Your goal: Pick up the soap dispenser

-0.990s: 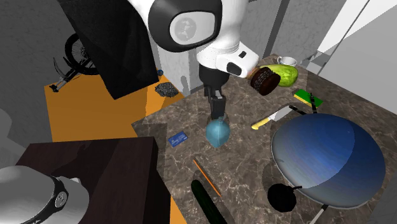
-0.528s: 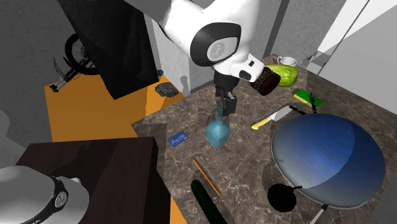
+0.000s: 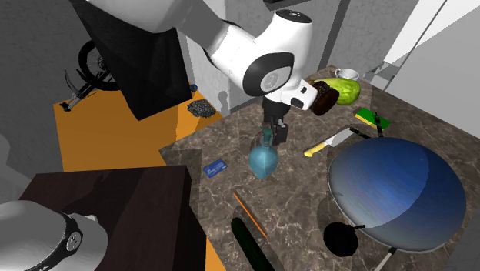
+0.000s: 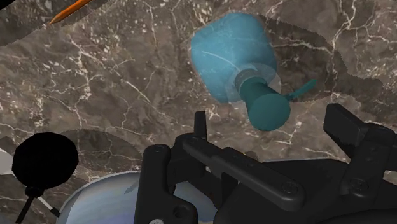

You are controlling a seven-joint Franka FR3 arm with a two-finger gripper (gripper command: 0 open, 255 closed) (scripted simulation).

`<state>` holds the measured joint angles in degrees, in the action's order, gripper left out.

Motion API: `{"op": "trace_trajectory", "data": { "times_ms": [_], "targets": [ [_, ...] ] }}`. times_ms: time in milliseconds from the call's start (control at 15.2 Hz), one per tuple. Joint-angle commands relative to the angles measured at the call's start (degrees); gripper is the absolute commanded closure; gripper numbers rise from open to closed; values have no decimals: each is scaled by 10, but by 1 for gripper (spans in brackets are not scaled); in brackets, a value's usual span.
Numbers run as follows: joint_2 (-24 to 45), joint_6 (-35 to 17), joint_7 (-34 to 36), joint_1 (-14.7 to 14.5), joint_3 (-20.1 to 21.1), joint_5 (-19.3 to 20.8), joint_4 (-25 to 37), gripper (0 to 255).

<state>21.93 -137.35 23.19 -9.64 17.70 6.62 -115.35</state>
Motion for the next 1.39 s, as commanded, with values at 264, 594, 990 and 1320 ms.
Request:
{"op": "trace_trajectory", "data": {
  "times_ms": [264,594,990,1320],
  "targets": [
    [14,-16,4,-3,-3,6,-2,255],
    [14,-16,4,-3,-3,6,-2,255],
    [-2,2,0,0,1,-1,0,255],
    [-28,33,-7,5,6,-12,7,255]
  ]
}}
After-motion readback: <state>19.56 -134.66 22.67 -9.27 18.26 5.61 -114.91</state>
